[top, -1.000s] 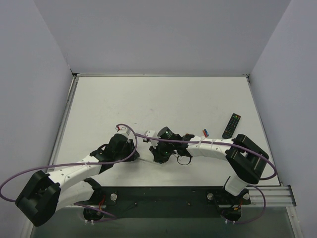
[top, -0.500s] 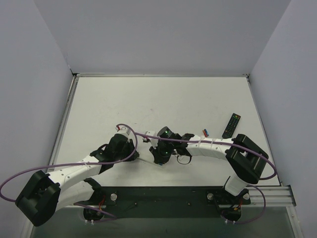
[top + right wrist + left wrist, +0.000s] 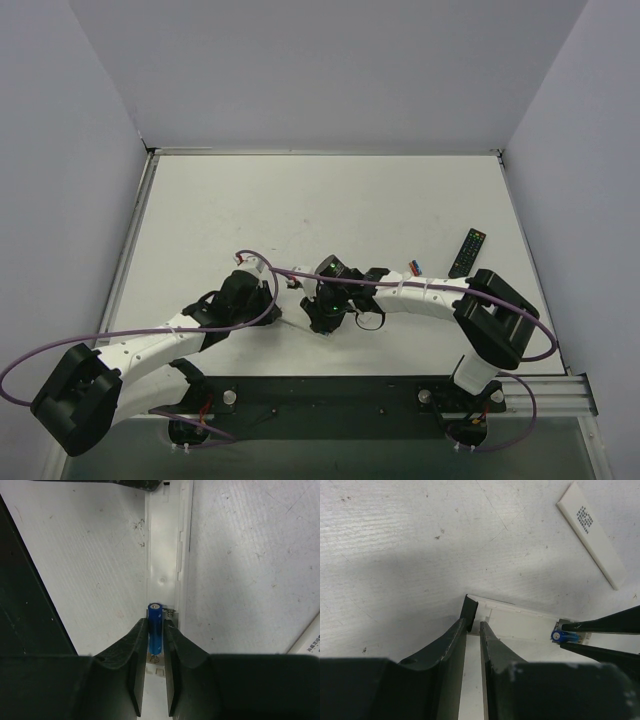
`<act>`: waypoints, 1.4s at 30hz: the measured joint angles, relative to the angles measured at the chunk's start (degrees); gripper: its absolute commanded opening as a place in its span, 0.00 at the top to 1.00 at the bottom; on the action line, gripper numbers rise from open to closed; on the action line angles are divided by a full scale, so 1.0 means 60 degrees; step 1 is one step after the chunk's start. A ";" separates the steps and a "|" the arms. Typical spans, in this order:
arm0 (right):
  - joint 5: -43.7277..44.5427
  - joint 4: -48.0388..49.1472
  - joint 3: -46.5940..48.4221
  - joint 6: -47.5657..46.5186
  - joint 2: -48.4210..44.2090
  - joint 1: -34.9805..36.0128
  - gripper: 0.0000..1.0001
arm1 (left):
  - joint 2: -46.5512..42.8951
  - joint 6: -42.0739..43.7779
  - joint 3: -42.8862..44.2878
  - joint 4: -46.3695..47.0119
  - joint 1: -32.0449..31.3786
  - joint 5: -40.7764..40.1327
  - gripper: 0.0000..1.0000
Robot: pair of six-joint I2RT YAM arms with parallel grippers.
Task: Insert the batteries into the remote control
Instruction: Load the battery into the remote control.
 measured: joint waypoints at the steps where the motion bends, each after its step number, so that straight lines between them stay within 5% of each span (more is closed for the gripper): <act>1: 0.0000 -0.0036 0.0011 0.0000 0.0000 0.0004 0.83 | 0.0000 -0.0004 0.0000 0.0000 0.0000 0.0004 0.73; 11: 0.0015 -0.0535 0.0055 -0.0033 0.0000 0.0055 0.79 | -0.0087 -0.0015 -0.0127 0.0175 0.0000 0.0004 0.73; 21: 0.0423 -0.0831 0.0062 -0.0025 -0.0517 0.0124 0.60 | -0.0295 -0.0015 -0.0215 0.0120 0.0000 -0.0018 0.72; 31: 0.1064 -0.1024 0.0146 0.0350 -0.1603 0.0124 0.65 | -0.0572 0.0007 -0.0215 -0.0106 0.0000 -0.0113 0.61; 42: 0.2324 -0.1497 0.1020 0.2878 -0.1246 0.0324 0.67 | -0.0710 0.0015 -0.0215 -0.0222 0.0000 -0.0331 0.55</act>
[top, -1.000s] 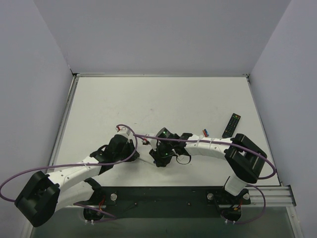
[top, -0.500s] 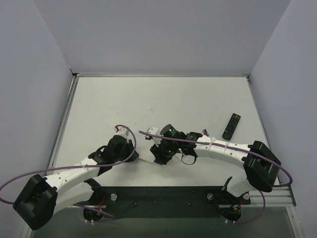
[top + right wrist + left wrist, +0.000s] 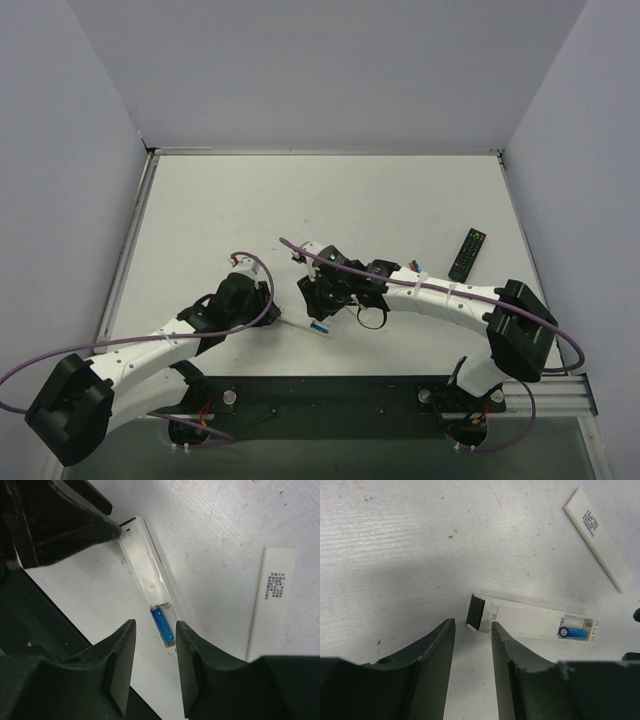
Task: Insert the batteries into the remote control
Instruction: Load the battery into the remote control.
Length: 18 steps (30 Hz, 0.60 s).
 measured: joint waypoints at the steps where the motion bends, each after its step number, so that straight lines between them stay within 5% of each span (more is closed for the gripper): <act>1: 0.0146 -0.0029 0.0127 0.0248 0.0120 0.0069 0.67 | 0.0069 0.0004 0.0000 0.0004 0.0000 -0.0004 0.55; 18: 0.1639 -0.1016 0.1056 0.2317 0.1676 0.0732 0.72 | 0.0659 0.0044 0.0047 0.0423 0.0000 0.0047 0.55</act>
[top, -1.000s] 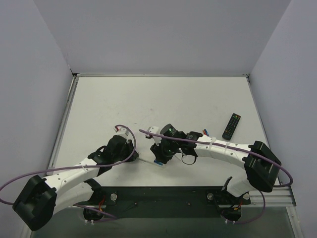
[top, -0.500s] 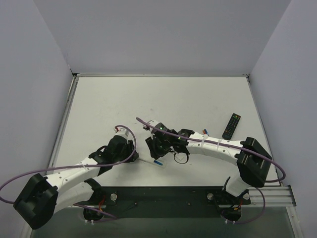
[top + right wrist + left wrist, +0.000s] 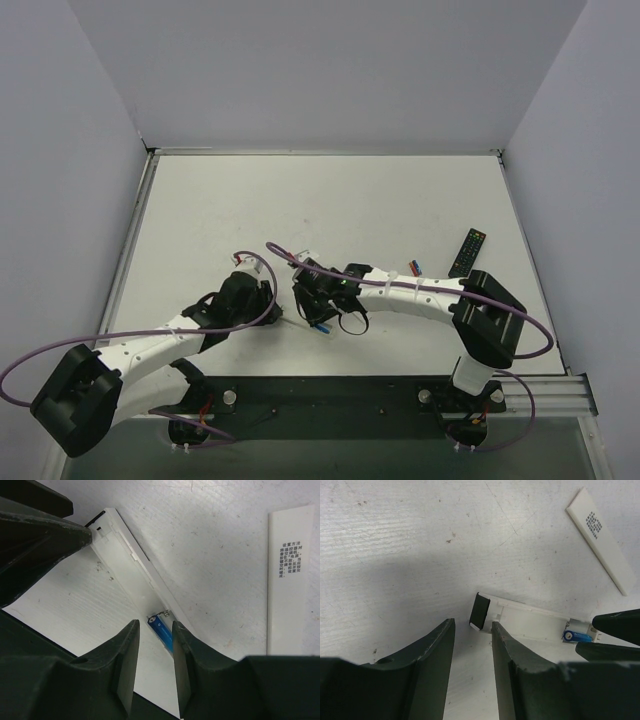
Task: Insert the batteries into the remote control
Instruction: Load the battery into the remote control.
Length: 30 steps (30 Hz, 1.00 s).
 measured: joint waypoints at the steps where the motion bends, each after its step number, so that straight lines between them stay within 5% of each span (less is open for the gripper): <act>1: 0.0051 -0.0029 0.0000 0.0022 0.0018 0.0007 0.72 | 0.0000 -0.0004 0.0000 -0.0004 0.0000 0.0004 0.55; 20: 0.1031 -0.0051 -0.0364 0.0029 -0.1140 0.0015 0.72 | -0.0980 -0.0601 -0.0175 -0.0397 -0.0539 0.0419 0.55; 30: 0.1293 0.0025 -0.0739 0.0029 -0.1439 0.0015 0.72 | -0.0827 -0.0386 0.0160 -0.0433 -0.0080 -0.0215 0.43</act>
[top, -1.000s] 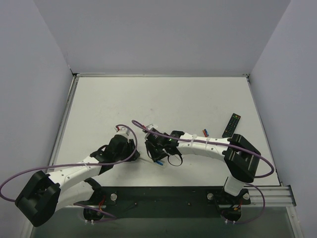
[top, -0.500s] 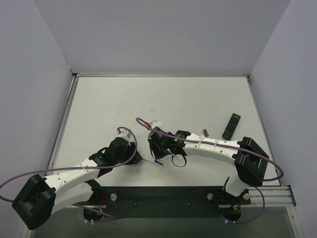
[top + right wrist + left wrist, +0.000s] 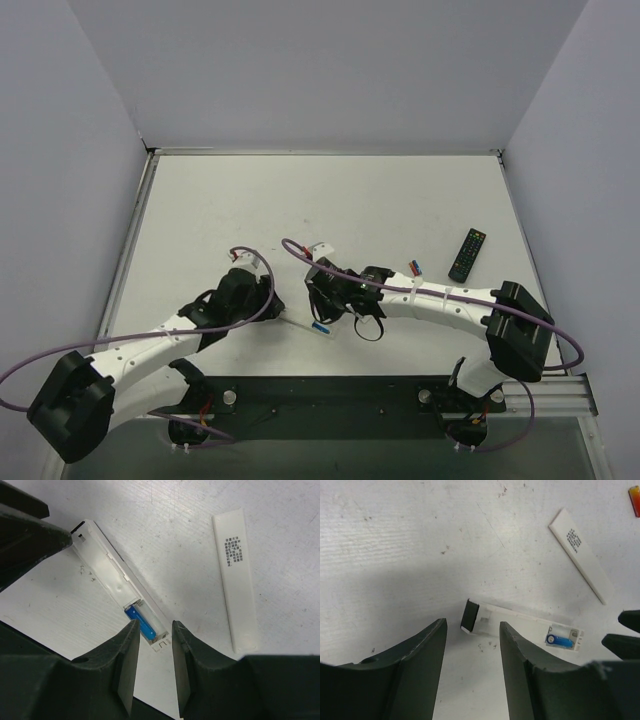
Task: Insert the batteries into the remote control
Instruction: Load the battery into the remote control.
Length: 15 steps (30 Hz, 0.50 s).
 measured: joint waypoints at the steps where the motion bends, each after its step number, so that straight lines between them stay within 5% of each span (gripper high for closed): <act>1: 0.0004 0.0004 -0.0015 0.0000 0.0000 0.0000 0.72 | 0.0259 0.0076 0.0117 0.0044 0.0069 0.0007 0.43; 15: -0.0058 0.0044 -0.0109 0.0018 -0.0018 0.0000 0.72 | 0.1989 0.0419 0.0463 0.0911 0.0229 0.0823 0.51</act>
